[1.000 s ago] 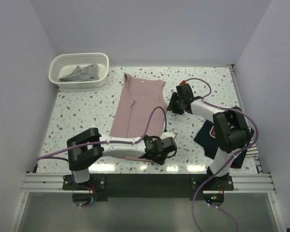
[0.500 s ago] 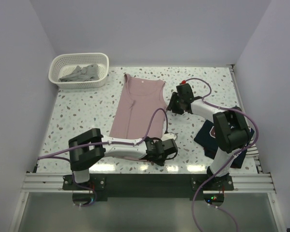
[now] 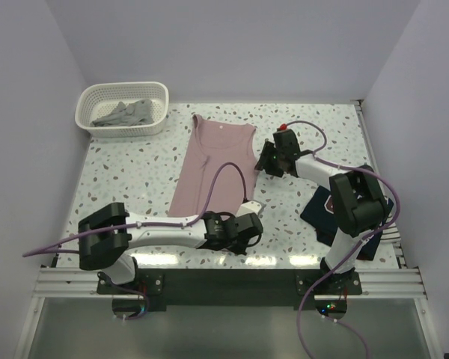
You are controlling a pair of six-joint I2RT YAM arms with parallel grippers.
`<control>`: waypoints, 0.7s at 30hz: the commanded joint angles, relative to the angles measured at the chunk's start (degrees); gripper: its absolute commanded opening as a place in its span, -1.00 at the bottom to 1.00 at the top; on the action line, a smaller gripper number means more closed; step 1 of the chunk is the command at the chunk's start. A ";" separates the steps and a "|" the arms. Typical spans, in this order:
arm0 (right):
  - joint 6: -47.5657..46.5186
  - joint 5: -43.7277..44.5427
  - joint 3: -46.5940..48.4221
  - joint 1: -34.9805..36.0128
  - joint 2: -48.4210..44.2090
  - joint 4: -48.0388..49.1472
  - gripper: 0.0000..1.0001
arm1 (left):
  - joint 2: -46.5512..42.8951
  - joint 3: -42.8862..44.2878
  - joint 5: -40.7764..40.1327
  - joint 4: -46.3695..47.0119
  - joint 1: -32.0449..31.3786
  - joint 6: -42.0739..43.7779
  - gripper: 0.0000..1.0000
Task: Fold and stack the tank tops
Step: Fold the tank top
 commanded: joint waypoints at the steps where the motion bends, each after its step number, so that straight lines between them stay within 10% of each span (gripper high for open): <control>1: -0.68 -1.96 -0.56 -0.01 -0.57 3.41 0.05 | -4.30 -1.67 -0.40 3.18 0.27 -2.52 -1.00; 17: -1.11 0.77 4.01 0.60 6.64 3.51 -0.05 | -4.65 -3.34 2.95 6.52 0.54 -3.40 -1.00; 21: -0.41 2.08 3.75 0.69 7.08 3.77 -0.39 | -4.57 -3.61 3.65 6.88 0.45 -3.40 -1.00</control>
